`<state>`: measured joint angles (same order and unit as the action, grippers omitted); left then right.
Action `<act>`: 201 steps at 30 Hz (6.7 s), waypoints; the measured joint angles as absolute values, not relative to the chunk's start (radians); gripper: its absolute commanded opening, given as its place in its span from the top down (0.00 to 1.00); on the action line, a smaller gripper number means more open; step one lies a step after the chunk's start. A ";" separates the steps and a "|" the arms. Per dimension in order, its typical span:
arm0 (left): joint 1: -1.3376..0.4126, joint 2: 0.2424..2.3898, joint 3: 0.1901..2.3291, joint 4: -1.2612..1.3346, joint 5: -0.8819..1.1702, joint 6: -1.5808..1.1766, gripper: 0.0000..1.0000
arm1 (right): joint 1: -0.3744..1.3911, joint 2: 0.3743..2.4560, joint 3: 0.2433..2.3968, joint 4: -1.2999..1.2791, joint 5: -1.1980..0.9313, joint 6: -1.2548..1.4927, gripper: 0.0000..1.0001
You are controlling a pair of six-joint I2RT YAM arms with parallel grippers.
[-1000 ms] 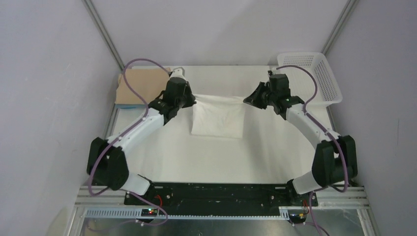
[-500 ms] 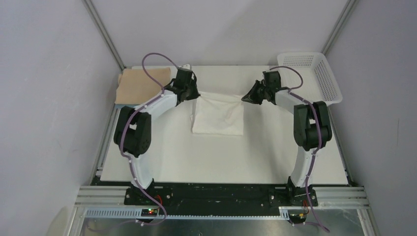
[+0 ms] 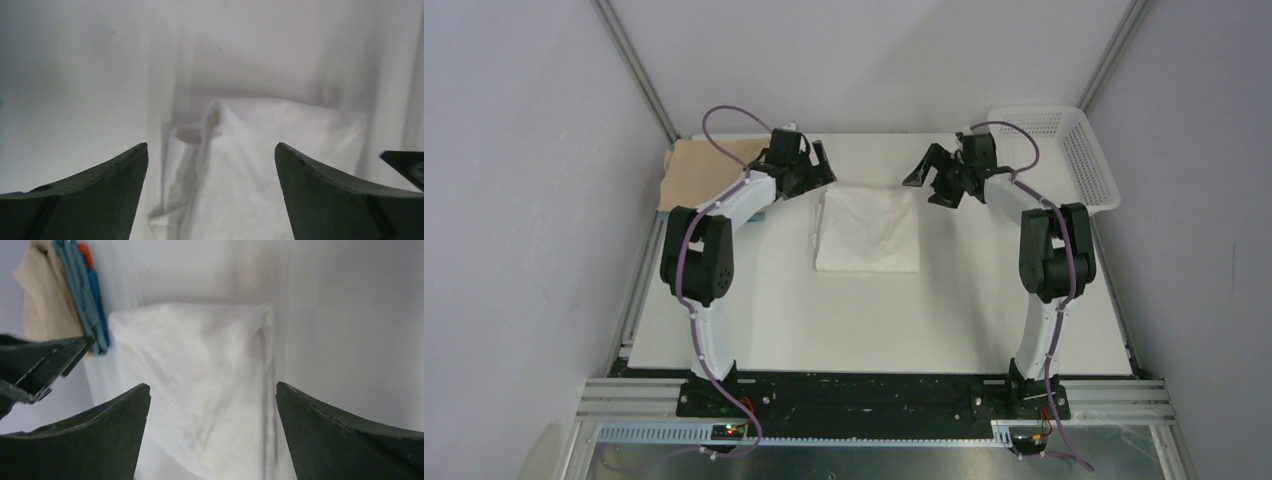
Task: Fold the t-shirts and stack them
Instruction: Fold the long partially folded tshirt into a neat square, then smooth out wrinkles on the folded tshirt, then put the neatly folded tshirt into the corner of the board with the left arm, then reset both arms
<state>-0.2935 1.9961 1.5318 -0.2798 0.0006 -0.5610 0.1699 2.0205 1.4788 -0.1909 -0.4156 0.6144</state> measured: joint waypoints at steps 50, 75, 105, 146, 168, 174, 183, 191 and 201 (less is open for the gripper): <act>-0.312 1.852 1.362 -0.280 0.060 -0.549 0.00 | 0.226 1.215 0.816 -0.257 -0.207 0.601 0.01; -0.448 2.070 1.456 -0.356 -0.048 -0.608 1.00 | 0.241 0.906 0.685 -0.440 -0.091 0.591 0.01; -0.292 1.997 1.828 -0.438 -0.559 0.294 1.00 | 0.179 0.962 0.680 -0.445 -0.076 0.540 0.00; 0.053 2.084 1.929 -0.496 -0.334 0.199 1.00 | 0.150 1.033 0.677 -0.437 -0.087 0.538 0.00; 0.227 2.199 2.065 -0.498 -0.417 0.007 0.00 | 0.146 1.073 0.675 -0.437 -0.079 0.546 0.00; 0.221 2.085 1.925 -0.495 -0.339 -0.206 0.00 | 0.144 0.959 0.673 -0.444 -0.078 0.549 0.00; -0.009 1.666 1.571 -0.472 -0.437 -0.323 0.00 | 0.144 0.713 0.646 -0.506 -0.041 0.540 0.00; -0.262 1.010 1.043 -0.418 -0.490 -0.412 0.00 | 0.142 0.461 0.460 -0.537 0.046 0.548 0.00; -0.374 0.352 0.354 -0.483 -0.505 -0.578 0.00 | 0.142 0.292 0.334 -0.487 0.143 0.568 0.00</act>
